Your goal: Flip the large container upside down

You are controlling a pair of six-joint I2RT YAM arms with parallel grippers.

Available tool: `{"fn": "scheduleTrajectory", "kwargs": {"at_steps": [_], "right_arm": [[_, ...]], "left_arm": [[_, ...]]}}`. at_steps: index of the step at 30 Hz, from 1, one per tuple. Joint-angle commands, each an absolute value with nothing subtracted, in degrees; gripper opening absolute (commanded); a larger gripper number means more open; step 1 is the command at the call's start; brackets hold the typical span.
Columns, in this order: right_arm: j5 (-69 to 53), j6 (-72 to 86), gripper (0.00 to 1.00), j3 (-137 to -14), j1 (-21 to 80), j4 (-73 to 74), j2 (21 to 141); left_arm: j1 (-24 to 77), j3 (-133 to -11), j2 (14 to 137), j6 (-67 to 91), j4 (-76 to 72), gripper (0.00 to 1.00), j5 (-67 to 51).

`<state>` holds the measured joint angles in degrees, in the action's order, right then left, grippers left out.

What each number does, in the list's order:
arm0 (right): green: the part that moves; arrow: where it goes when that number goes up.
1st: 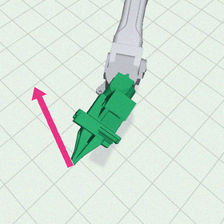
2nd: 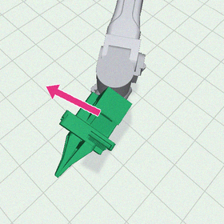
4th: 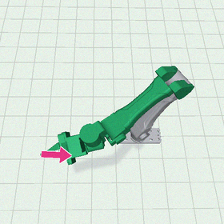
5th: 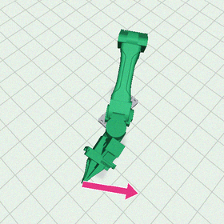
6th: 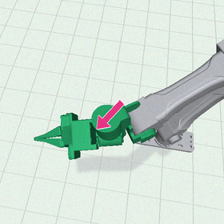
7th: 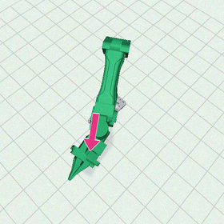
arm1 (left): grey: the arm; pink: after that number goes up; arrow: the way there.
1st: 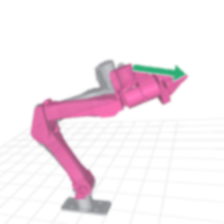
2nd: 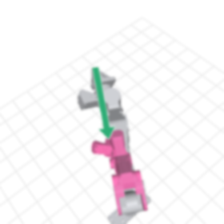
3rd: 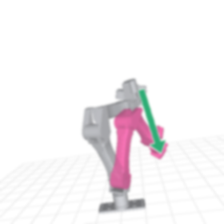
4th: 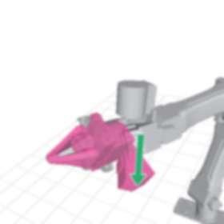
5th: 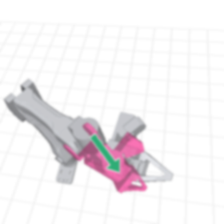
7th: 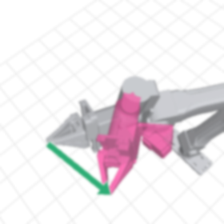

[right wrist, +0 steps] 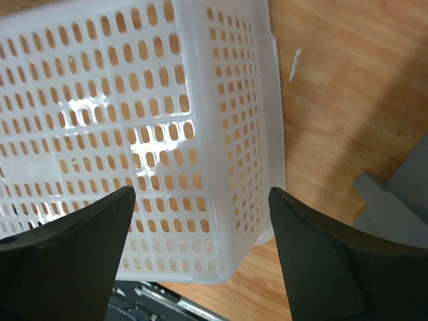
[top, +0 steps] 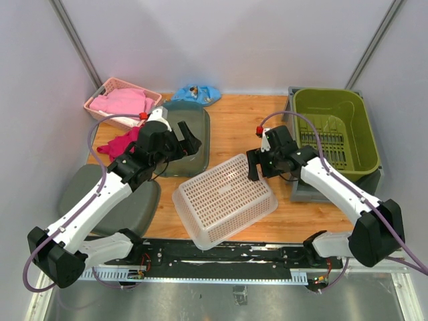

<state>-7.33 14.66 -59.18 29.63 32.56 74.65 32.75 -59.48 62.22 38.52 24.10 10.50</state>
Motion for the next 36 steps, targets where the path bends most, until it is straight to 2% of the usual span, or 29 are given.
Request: {"fn": "scheduleTrajectory", "kwargs": {"at_steps": [1,6,13,16,22,26,31,36], "right_arm": [[-12.7,15.2,0.83,-56.9,28.5,38.0,76.0],[-24.1,19.4,0.83,-49.4,28.5,34.0,71.3],[-33.7,29.7,0.83,-39.2,29.7,24.6,63.6],[-36.4,29.3,0.83,-38.9,32.9,24.1,61.4],[-29.0,19.1,0.84,-45.9,36.3,38.0,58.5],[-20.4,16.0,0.84,-49.7,40.3,40.1,54.5],[-13.2,11.9,0.82,-53.3,55.7,33.9,55.9],[-15.4,7.6,0.72,-55.7,65.8,21.4,64.2]], "left_arm": [[32.9,-61.1,62.5,37.2,22.4,0.99,8.9],[32.9,-61.8,64.1,36.9,23.3,0.99,9.7],[32.9,-61.4,64.6,36.8,21.7,0.99,8.9],[32.9,-61.5,64.9,36.4,22.3,0.99,8.9],[32.9,-61.2,64.1,36.1,23.1,0.99,9.5],[32.9,-61.9,63.1,35.6,24.9,0.99,11.4],[32.5,-66.8,63.0,37.8,29.9,0.99,15.1],[31.7,-75.6,64.5,43.0,35.8,0.99,20.9]]}}
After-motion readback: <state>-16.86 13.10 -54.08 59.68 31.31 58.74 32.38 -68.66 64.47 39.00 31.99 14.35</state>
